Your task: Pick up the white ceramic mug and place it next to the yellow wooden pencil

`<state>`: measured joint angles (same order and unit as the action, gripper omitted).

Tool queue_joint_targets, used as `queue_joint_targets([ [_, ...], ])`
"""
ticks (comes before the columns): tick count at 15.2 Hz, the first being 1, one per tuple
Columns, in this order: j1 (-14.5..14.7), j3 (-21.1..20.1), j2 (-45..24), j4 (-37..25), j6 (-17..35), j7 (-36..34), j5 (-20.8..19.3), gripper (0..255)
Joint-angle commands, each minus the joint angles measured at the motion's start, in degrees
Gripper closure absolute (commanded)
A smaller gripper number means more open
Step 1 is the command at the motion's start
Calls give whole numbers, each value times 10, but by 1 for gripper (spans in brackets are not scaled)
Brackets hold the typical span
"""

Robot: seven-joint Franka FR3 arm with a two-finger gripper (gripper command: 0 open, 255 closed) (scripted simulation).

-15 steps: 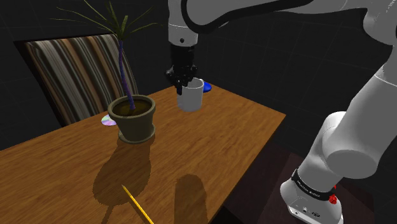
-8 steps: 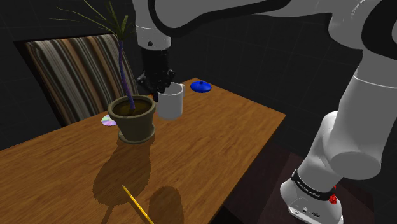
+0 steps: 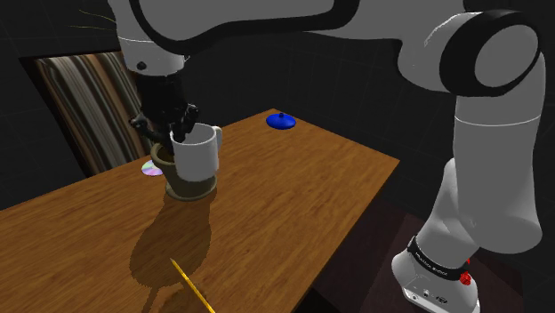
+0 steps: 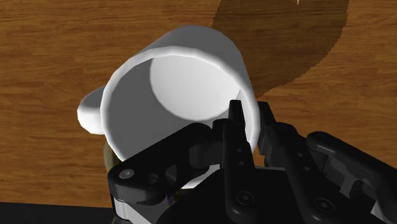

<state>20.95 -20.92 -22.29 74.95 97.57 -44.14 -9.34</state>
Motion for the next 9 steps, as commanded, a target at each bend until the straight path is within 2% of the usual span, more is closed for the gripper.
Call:
queue_joint_targets([
  [1,24,-1,-46,-72,-28,-15,-16,255],
  [2,37,0,-70,-109,-42,-22,-24,255],
  [9,28,0,-59,-37,19,-26,-21,255],
])
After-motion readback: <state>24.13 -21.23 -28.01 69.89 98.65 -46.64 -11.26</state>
